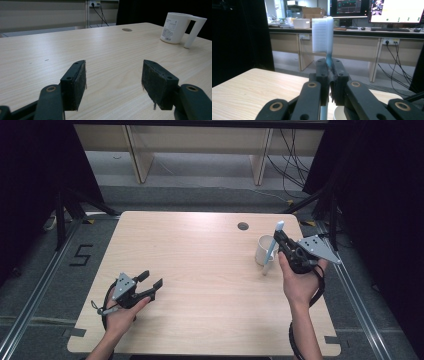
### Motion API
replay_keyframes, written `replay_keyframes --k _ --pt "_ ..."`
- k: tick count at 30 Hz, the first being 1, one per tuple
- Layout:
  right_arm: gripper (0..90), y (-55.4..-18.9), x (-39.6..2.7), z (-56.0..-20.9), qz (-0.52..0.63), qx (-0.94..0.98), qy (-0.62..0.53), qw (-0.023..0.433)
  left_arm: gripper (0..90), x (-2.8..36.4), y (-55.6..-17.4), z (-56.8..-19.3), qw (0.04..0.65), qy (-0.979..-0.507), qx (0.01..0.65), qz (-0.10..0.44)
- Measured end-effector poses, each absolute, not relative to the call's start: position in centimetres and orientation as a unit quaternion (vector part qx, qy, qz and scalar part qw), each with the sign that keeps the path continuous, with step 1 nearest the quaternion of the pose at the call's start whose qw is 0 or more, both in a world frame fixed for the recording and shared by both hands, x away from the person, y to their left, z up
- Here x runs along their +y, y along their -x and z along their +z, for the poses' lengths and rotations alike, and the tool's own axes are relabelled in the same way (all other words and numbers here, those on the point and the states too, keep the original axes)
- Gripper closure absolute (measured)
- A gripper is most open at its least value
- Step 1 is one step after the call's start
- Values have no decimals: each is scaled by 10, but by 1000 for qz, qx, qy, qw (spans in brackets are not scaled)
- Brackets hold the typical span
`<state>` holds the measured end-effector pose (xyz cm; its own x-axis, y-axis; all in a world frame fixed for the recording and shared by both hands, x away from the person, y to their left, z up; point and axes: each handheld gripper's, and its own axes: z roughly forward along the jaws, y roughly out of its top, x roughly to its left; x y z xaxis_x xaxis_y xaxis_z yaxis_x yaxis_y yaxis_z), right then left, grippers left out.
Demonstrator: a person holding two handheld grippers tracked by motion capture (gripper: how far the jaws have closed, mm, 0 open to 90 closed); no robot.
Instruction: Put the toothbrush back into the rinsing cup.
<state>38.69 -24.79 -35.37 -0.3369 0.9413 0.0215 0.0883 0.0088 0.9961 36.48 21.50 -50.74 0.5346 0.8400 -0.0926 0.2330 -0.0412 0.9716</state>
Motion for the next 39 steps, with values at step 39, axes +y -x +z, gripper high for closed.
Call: replay_keyframes --k 39 --pt "862 -411 -261 -359 543 581 -460 395 362 215 -365 -509 562 -672 402 266"
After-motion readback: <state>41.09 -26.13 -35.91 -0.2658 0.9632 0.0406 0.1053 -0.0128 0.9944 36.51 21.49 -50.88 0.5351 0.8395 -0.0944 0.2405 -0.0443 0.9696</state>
